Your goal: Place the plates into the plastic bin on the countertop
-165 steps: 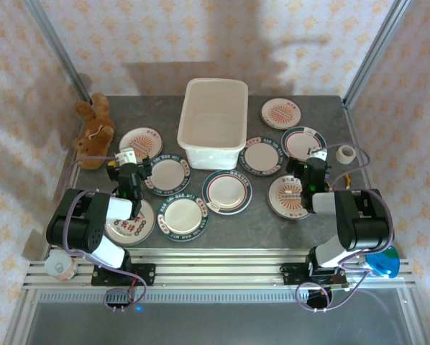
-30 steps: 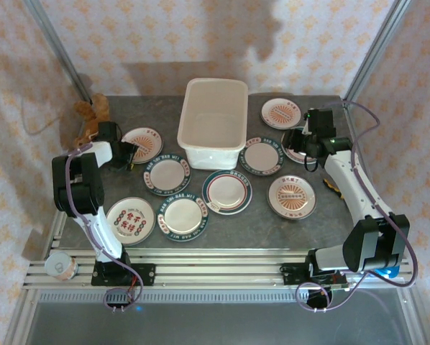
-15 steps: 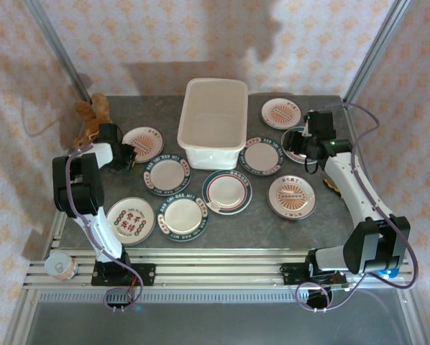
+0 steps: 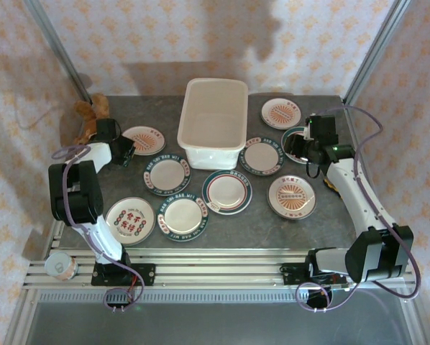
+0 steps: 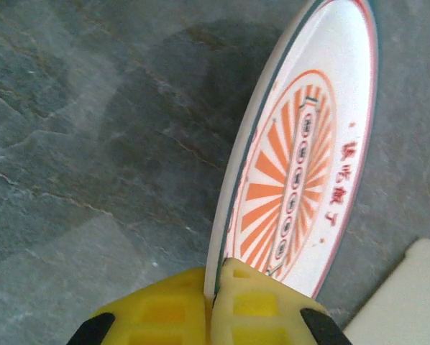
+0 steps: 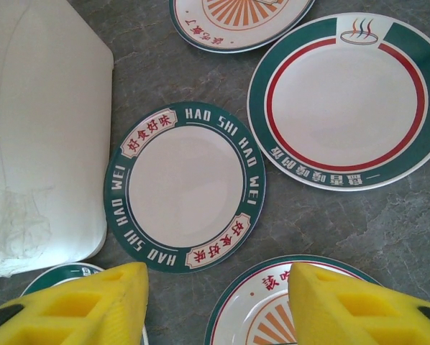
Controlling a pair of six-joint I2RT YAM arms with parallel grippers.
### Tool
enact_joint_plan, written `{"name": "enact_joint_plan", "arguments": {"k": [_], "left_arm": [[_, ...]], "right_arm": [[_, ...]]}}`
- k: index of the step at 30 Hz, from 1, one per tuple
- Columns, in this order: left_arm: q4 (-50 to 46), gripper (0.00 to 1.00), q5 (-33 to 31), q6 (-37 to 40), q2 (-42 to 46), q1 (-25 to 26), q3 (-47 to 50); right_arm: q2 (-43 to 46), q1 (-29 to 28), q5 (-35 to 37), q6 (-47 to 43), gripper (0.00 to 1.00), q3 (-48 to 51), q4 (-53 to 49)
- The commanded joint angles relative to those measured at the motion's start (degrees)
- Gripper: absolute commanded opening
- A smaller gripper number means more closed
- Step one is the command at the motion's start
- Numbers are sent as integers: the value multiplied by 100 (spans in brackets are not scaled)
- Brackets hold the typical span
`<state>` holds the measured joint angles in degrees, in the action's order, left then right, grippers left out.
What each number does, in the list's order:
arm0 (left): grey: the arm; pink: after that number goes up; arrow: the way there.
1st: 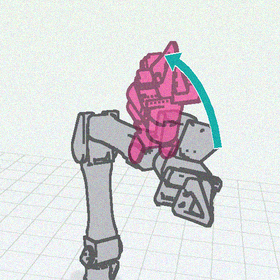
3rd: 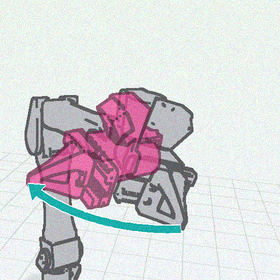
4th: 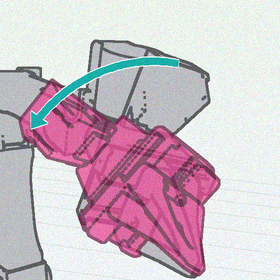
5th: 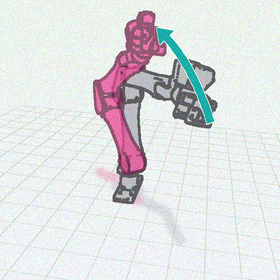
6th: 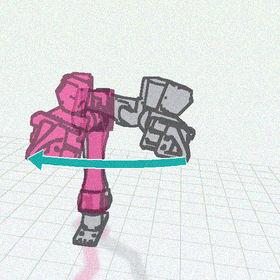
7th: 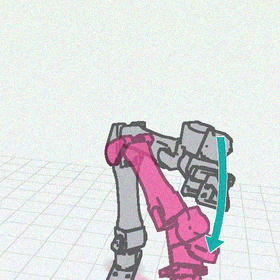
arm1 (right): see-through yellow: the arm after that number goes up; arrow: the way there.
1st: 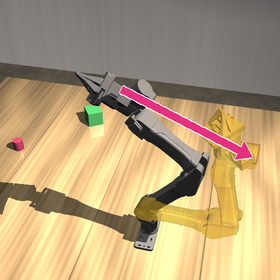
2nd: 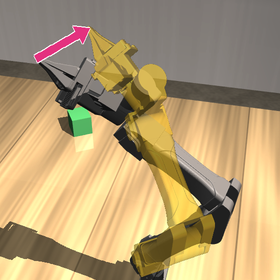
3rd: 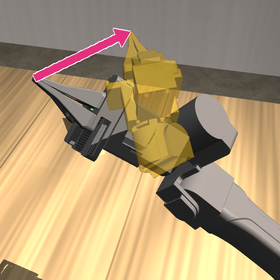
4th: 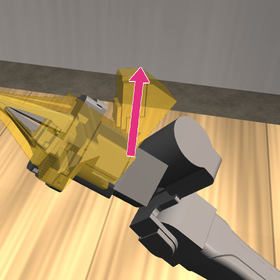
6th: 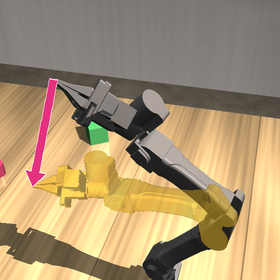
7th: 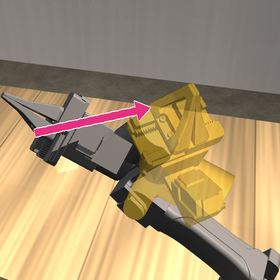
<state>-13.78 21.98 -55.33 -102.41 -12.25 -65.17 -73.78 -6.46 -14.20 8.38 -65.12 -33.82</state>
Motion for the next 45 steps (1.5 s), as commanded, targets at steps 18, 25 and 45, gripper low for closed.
{"name": "enact_joint_plan", "arguments": {"k": [18,25,45], "left_arm": [[-12,0,-264,755,1900,169,181],[32,0,-498,815,2778,280,73],[1200,0,438,185,3061,1492,-726]], "right_arm": [[-19,-35,-863,528,54,-464,293],[-390,-76,-1902,1036,54,-1441,371],[-2167,-1104,-3800,2336,58,-3978,1171]]}}
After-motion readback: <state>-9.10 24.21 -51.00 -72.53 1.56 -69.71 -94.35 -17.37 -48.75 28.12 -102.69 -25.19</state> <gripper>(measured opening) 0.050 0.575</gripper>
